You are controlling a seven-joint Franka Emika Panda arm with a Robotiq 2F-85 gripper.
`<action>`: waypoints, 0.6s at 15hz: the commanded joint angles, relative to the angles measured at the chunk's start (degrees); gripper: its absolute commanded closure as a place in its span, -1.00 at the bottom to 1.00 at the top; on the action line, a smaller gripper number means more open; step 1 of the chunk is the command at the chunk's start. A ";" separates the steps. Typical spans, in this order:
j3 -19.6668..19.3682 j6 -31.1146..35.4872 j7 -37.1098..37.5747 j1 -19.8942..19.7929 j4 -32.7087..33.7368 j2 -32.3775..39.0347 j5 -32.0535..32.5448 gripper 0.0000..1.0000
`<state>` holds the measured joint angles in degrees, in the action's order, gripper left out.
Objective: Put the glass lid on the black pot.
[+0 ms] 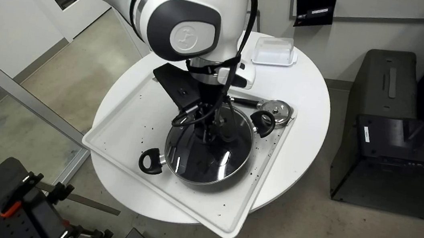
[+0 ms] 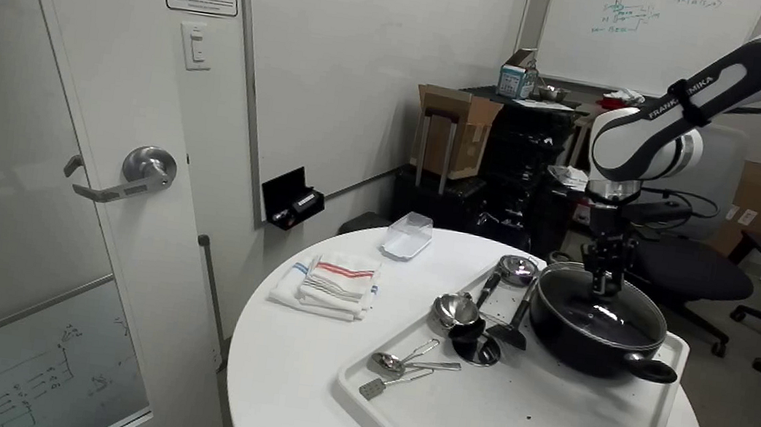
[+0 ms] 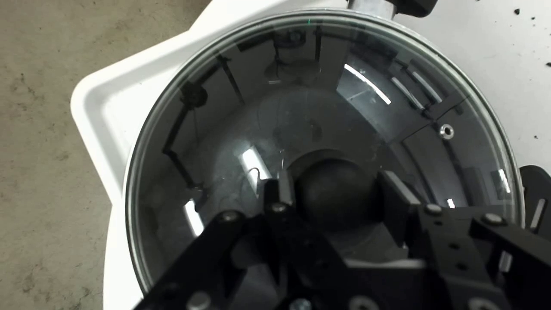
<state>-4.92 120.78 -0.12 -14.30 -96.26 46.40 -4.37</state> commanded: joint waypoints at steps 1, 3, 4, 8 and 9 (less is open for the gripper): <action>-0.11 -0.77 0.38 0.21 -1.54 -2.03 -1.68 0.50; -0.06 -1.11 0.31 0.12 -1.53 -2.01 -1.76 0.50; 0.07 -1.61 0.20 -0.03 -1.36 -1.94 -1.97 0.50; 0.06 -2.21 0.27 -0.04 -1.43 -2.06 -2.29 0.50; 0.04 -2.28 0.29 -0.04 -1.56 -2.07 -2.46 0.50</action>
<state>-4.91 120.06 -0.12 -14.30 -96.39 46.37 -4.92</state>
